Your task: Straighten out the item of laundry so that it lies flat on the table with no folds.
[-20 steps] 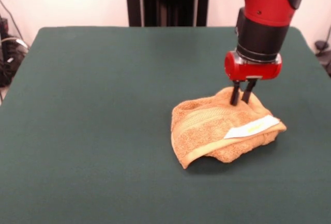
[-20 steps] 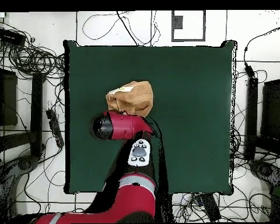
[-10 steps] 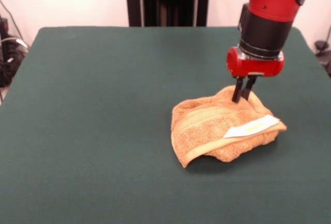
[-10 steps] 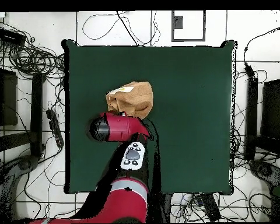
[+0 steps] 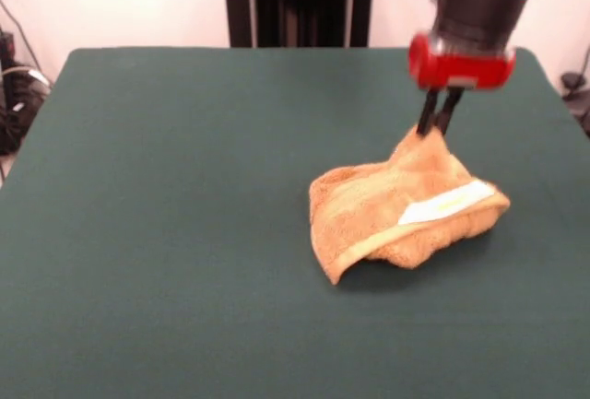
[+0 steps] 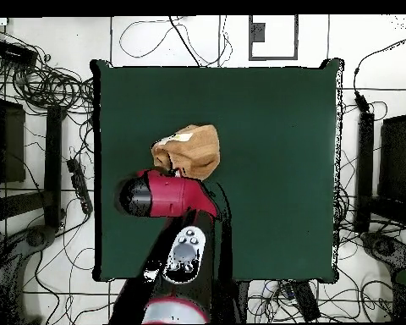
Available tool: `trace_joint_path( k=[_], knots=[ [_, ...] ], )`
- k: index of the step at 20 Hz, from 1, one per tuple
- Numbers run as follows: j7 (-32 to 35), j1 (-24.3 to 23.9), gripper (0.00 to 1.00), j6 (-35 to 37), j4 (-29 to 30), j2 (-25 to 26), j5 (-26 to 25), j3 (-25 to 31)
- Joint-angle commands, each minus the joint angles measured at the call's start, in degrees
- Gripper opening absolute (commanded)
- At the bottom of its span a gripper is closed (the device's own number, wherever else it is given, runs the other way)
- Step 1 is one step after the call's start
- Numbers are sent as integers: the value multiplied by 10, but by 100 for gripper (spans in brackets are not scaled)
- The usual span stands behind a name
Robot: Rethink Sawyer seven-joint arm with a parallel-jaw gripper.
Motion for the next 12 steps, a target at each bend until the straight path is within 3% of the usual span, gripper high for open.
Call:
trace_joint_path(
  k=[1, 4, 12],
  knots=[
    [167, 36, 0, 205, 93, -181, 52, -5],
    [167, 47, 0, 224, 122, -223, 54, -19],
    [220, 132, 0, 236, 171, -301, 38, -101]
  ],
)
